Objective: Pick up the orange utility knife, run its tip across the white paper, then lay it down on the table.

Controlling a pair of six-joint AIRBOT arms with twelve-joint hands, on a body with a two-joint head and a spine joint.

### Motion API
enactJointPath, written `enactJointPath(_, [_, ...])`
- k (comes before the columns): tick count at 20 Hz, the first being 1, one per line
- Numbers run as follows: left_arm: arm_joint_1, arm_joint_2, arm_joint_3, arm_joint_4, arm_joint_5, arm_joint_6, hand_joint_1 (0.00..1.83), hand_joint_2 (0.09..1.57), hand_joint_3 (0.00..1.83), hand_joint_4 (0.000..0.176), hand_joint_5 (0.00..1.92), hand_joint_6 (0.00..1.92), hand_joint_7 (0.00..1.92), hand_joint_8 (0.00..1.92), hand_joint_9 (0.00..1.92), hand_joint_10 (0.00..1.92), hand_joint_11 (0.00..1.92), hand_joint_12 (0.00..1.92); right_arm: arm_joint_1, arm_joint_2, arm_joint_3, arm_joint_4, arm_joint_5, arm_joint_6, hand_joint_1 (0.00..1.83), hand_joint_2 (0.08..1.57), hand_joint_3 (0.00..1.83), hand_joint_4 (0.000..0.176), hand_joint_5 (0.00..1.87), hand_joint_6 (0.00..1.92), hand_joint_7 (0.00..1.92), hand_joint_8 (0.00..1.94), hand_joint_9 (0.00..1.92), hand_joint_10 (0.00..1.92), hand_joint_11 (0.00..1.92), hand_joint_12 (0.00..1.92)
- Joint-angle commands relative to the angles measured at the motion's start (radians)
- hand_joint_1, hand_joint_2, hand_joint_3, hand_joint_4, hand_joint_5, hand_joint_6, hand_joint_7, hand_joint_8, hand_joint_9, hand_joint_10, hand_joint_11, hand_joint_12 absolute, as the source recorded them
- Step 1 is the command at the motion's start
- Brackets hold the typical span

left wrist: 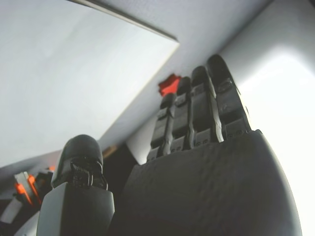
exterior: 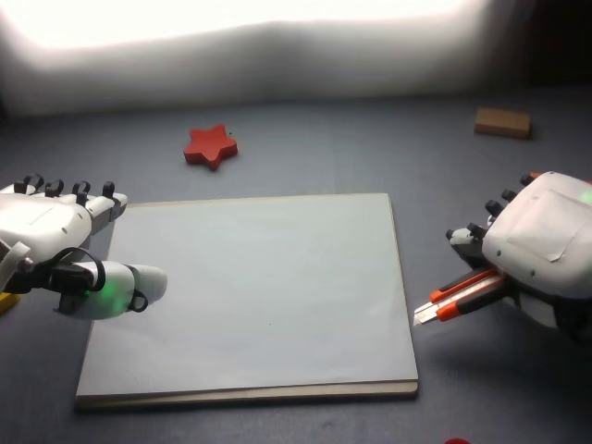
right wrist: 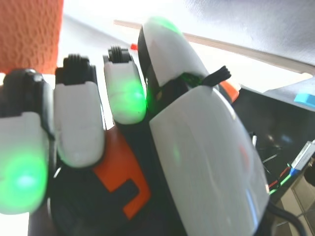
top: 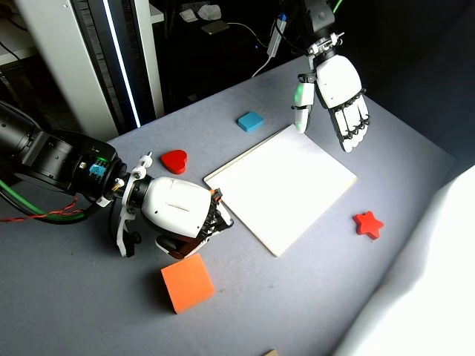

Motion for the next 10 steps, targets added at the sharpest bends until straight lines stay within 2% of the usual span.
enactJointPath(1, [-0.005, 0.006, 0.006, 0.054, -0.047, -0.003, 0.0, 1.25, 0.0, 0.046, 0.04, 0.0, 0.13, 0.0, 0.13, 0.0, 0.0, 0.54, -0.001, 0.018, 0.004, -0.014, 0.119, -0.009, 0.83, 1.28, 0.0, 0.0, 0.43, 1.34, 0.63, 1.76, 0.7, 1.92, 0.77, 1.92])
enactJointPath(2, [-0.005, 0.006, 0.007, 0.054, -0.047, -0.003, 0.0, 1.25, 0.0, 0.046, 0.02, 0.0, 0.13, 0.0, 0.12, 0.0, 0.0, 0.5, -0.007, 0.025, 0.004, -0.014, 0.12, -0.008, 0.75, 1.29, 0.0, 0.0, 0.28, 1.34, 0.42, 1.62, 0.45, 1.91, 0.48, 1.92])
enactJointPath(3, [-0.005, 0.006, 0.007, 0.054, -0.047, -0.003, 0.0, 1.25, 0.0, 0.045, 0.01, 0.0, 0.12, 0.0, 0.11, 0.01, 0.0, 0.45, -0.014, 0.032, 0.004, -0.014, 0.12, -0.007, 0.69, 1.29, 0.0, 0.0, 0.15, 1.21, 0.24, 1.42, 0.25, 1.81, 0.29, 1.92])
enactJointPath(5, [-0.004, 0.006, 0.007, 0.054, -0.047, -0.003, 0.0, 1.25, 0.0, 0.049, 0.0, 0.0, 0.1, 0.0, 0.09, 0.0, 0.0, 0.43, -0.02, 0.038, 0.004, -0.014, 0.121, -0.003, 0.71, 1.26, 0.0, 0.0, 0.05, 1.15, 0.17, 1.25, 0.13, 1.75, 0.13, 1.92])
enactJointPath(6, [-0.004, 0.006, 0.007, 0.054, -0.047, -0.003, 0.0, 1.25, 0.0, 0.049, 0.0, 0.0, 0.1, 0.0, 0.09, 0.0, 0.0, 0.43, -0.022, 0.04, 0.004, -0.015, 0.123, -0.003, 0.71, 1.26, 0.0, 0.0, 0.05, 1.15, 0.17, 1.25, 0.13, 1.75, 0.13, 1.92])
enactJointPath(7, [-0.004, 0.006, 0.007, 0.054, -0.047, -0.003, 0.0, 1.25, 0.0, 0.05, 0.0, 0.0, 0.11, 0.0, 0.1, 0.0, 0.0, 0.48, -0.023, 0.04, 0.004, -0.015, 0.125, -0.004, 0.68, 1.25, 0.0, 0.0, 0.0, 0.99, 0.14, 1.04, 0.04, 1.59, 0.0, 1.92])
enactJointPath(8, [-0.004, 0.006, 0.007, 0.054, -0.047, -0.003, 0.0, 1.24, 0.0, 0.05, 0.02, 0.0, 0.13, 0.01, 0.13, 0.01, 0.0, 0.57, -0.023, 0.041, 0.004, -0.015, 0.128, -0.004, 0.66, 1.24, 0.0, 0.0, 0.0, 0.86, 0.14, 0.92, 0.02, 1.48, 0.0, 1.92])
enactJointPath(9, [-0.004, 0.006, 0.007, 0.054, -0.047, -0.003, 0.0, 1.24, 0.0, 0.05, 0.02, 0.0, 0.13, 0.01, 0.13, 0.01, 0.0, 0.57, -0.023, 0.043, 0.004, -0.015, 0.128, -0.004, 0.66, 1.24, 0.0, 0.0, 0.0, 0.86, 0.14, 0.92, 0.02, 1.48, 0.0, 1.92])
enactJointPath(10, [-0.004, 0.006, 0.007, 0.054, -0.047, -0.003, 0.0, 1.24, 0.0, 0.049, 0.02, 0.0, 0.13, 0.0, 0.12, 0.0, 0.0, 0.55, -0.023, 0.044, 0.004, -0.015, 0.128, -0.003, 0.67, 1.22, 0.0, 0.0, 0.0, 0.78, 0.17, 0.72, 0.0, 1.31, 0.0, 1.89])
